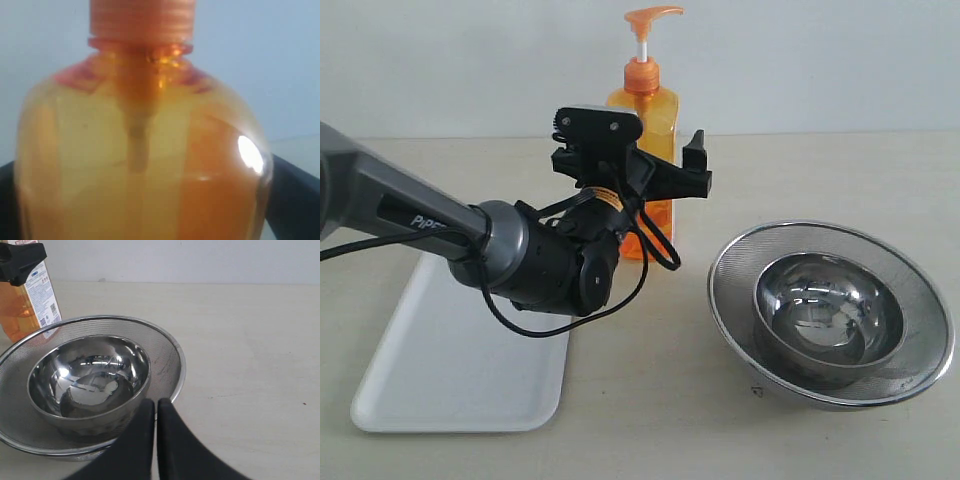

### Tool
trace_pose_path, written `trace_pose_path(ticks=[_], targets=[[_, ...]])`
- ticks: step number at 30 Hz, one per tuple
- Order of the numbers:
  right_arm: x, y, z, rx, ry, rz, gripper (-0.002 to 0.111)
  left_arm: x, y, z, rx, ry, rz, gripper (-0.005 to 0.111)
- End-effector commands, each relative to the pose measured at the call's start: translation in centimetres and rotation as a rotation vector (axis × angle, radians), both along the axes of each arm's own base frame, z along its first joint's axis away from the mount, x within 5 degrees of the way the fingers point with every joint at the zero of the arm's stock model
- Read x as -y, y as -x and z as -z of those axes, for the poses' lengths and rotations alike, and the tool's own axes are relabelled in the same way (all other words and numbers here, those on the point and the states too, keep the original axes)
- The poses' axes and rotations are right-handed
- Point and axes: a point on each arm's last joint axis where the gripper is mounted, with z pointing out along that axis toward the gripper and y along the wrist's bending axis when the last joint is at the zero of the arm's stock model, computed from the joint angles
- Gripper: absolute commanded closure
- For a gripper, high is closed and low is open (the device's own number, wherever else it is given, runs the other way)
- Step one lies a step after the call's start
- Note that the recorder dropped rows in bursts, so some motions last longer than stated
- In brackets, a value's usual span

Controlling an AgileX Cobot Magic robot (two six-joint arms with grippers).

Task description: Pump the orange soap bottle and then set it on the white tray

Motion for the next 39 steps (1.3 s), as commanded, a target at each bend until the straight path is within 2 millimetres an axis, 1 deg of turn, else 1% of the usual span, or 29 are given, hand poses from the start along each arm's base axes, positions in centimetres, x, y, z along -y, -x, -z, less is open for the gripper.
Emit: trace_pose_path(ticks=[1,4,6,8,9,10,15,18,19,20,22,24,28,29,34,36,37,39], targets=[[0.0,0.0,-0.1,0.009,0.0,0.006,0.109,-0.1,-0.4,-0.3,0.008,0.006,-0.024,-0.003],[0.0,0.0,-0.1,0.009,0.0,0.006,0.109,-0.3,-0.5,-0.3,0.008,0.006,-0.028,-0.003],[0.0,0.0,-0.1,0.009,0.0,0.006,0.109,-0.4,-0.6,-0.2,0.0,0.004,-0.03,-0.001],[0.0,0.0,-0.1,0.009,0.0,0.006,0.109,-0.4,-0.6,-0.1,-0.007,0.003,-0.03,0.008],[0.0,0.0,-0.1,0.009,0.0,0.006,0.109,-0.5,-0.6,-0.1,-0.013,0.004,-0.033,0.014],[0.0,0.0,-0.1,0.009,0.0,0.006,0.109,-0.5,-0.6,-0.1,-0.013,0.004,-0.033,0.022],[0.0,0.0,-0.1,0.009,0.0,0.006,0.109,-0.4,-0.6,0.0,-0.024,0.0,-0.03,0.071],[0.0,0.0,-0.1,0.009,0.0,0.006,0.109,-0.4,-0.6,0.1,-0.022,-0.023,-0.028,0.093],[0.0,0.0,-0.1,0.009,0.0,0.006,0.109,-0.4,-0.6,0.2,-0.024,-0.055,-0.025,0.099],[0.0,0.0,-0.1,0.009,0.0,0.006,0.109,-0.3,-0.5,0.2,-0.031,-0.086,-0.016,0.102],[0.0,0.0,-0.1,0.009,0.0,0.006,0.109,0.0,-0.3,0.2,-0.055,-0.135,0.006,0.102],[0.0,0.0,-0.1,0.009,0.0,0.006,0.109,0.1,-0.1,-0.2,-0.065,-0.163,-0.01,0.102],[0.0,0.0,-0.1,0.009,0.0,0.006,0.109,-0.2,1.0,-2.1,-0.018,-0.143,-0.068,0.102],[0.0,0.0,-0.1,0.009,0.0,0.006,0.109,-0.4,1.4,-2.9,0.003,-0.134,-0.072,0.102],[0.0,0.0,-0.1,0.009,0.0,0.006,0.109,-1.8,2.8,-4.6,0.004,-0.048,-0.084,0.102],[0.0,0.0,-0.1,0.009,0.0,0.006,0.109,-2.5,3.6,-5.0,0.029,-0.016,-0.097,0.102],[0.0,0.0,-0.1,0.009,0.0,0.006,0.109,-3.2,4.5,-5.1,0.045,-0.006,-0.107,0.102],[0.0,0.0,-0.1,0.009,0.0,0.006,0.109,-3.6,5.4,-5.1,0.045,-0.001,-0.101,0.102]])
